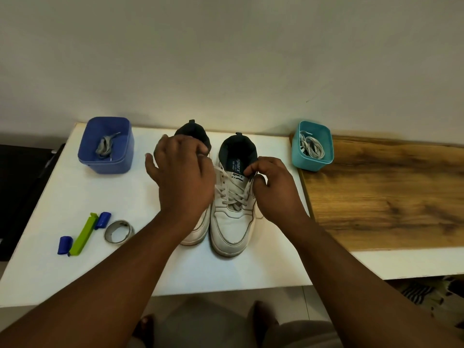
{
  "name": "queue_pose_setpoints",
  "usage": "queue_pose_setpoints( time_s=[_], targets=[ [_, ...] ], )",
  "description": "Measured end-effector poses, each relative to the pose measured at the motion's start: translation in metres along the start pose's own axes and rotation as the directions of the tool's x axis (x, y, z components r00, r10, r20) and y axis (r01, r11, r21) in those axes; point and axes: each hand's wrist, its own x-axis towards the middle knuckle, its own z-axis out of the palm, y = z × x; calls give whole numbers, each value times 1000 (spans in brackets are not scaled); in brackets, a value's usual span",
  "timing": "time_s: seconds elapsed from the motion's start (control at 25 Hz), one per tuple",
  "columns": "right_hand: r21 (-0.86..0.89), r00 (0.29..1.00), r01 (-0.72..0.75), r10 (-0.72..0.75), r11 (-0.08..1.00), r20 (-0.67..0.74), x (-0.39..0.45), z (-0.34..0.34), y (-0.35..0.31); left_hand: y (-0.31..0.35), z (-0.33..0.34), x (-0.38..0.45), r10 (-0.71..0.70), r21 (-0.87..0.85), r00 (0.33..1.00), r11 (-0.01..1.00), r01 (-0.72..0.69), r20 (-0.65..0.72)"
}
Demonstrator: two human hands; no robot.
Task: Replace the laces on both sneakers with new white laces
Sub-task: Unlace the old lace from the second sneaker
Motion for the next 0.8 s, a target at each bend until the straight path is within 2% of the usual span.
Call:
queue_pose_setpoints(
  time_s=[0.08, 0.2, 0.28, 0.36, 0.48, 0.56, 0.6, 0.68, 0.76, 0.8],
  targets=[
    [1, 1000, 3, -3, 1000, 3, 0, 1, 0, 2, 3, -3, 78, 27, 992, 996, -81, 101],
    [-9, 1000, 10, -10, 1000, 0, 0, 2, 1, 1, 14, -12, 271, 165, 927, 933, -318, 258],
    [-21, 1000, 11, -11, 1000, -4, 0, 3, 0, -1, 17, -13, 309, 173, 914, 917, -360, 265],
    [-27, 1000, 8, -8, 1000, -9, 0, 2, -1, 1, 11, -8, 273, 119, 949, 949, -292, 158],
    [-14, 1000, -31, 30, 999, -7, -1, 1, -4, 0, 1, -1, -2, 24, 997, 1000, 4, -71],
    [-8, 999, -35, 35, 999, -9, -2, 1, -4, -4, -2, 2, -115, 33, 986, 992, 120, -117],
    [-9, 999, -30, 30, 1000, -11, -2, 1, -4, -5, -1, 2, -91, 64, 992, 993, 97, -86],
    [-8, 1000, -22, 22, 1000, -10, -2, 3, -4, -3, 2, -3, 110, 164, 992, 979, -119, 63],
    [-4, 1000, -14, 14, 1000, -6, -2, 4, -3, 0, 9, -9, 298, 236, 931, 909, -344, 208],
    [-6, 1000, -13, 13, 1000, -5, -2, 4, -3, 1, 11, -10, 336, 236, 913, 891, -388, 232]
  ],
)
